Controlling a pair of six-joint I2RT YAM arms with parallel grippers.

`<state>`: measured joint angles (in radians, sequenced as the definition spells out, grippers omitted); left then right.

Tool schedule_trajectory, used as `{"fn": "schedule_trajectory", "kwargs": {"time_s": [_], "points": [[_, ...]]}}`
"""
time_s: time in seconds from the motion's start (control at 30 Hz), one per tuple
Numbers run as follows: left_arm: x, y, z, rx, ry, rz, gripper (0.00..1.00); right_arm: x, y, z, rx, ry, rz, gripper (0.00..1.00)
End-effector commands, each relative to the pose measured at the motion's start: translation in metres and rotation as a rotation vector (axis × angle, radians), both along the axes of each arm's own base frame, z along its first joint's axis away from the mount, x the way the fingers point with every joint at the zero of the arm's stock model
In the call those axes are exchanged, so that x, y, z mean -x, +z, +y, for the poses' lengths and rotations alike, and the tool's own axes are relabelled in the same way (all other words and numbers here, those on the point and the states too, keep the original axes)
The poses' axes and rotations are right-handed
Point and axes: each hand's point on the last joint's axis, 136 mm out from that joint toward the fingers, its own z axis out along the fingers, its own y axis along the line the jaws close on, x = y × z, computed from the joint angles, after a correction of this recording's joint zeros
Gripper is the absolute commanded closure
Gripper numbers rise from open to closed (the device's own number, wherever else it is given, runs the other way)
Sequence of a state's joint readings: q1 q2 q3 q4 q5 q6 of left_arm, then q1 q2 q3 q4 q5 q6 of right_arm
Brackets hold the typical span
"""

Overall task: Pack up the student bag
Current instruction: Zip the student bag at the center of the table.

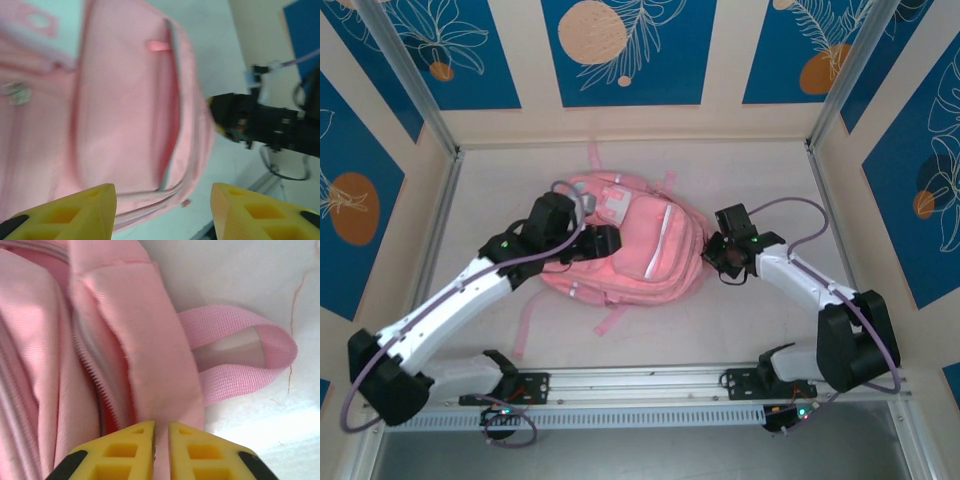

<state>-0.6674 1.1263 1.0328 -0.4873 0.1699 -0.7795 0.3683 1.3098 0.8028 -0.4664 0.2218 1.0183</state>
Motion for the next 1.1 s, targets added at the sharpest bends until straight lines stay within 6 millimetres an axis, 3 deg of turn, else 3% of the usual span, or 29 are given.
{"fn": "schedule_trajectory", "kwargs": {"time_s": [0.0, 0.13, 0.3, 0.43, 0.73, 1.07], "points": [[0.016, -0.035, 0.055, -0.041, 0.274, 0.110, 0.50, 0.015, 0.008, -0.005, 0.025, -0.012, -0.024, 0.83], [0.037, -0.061, 0.090, 0.148, 0.523, 0.172, 0.50, 0.037, 0.013, -0.005, -0.016, -0.031, -0.060, 0.81], [0.035, -0.081, 0.125, 0.253, 0.725, 0.102, 0.35, 0.053, 0.027, 0.019, -0.178, 0.023, -0.161, 0.75], [0.027, -0.087, 0.126, 0.220, 0.737, 0.077, 0.37, 0.063, 0.035, 0.035, -0.240, 0.082, -0.178, 0.73], [0.017, -0.115, 0.101, 0.221, 0.695, 0.160, 0.51, 0.073, 0.036, 0.052, -0.308, 0.099, -0.176, 0.72], [-0.005, -0.127, 0.106, 0.156, 0.726, 0.120, 0.61, 0.071, 0.048, 0.075, -0.339, 0.186, -0.204, 0.72]]}}
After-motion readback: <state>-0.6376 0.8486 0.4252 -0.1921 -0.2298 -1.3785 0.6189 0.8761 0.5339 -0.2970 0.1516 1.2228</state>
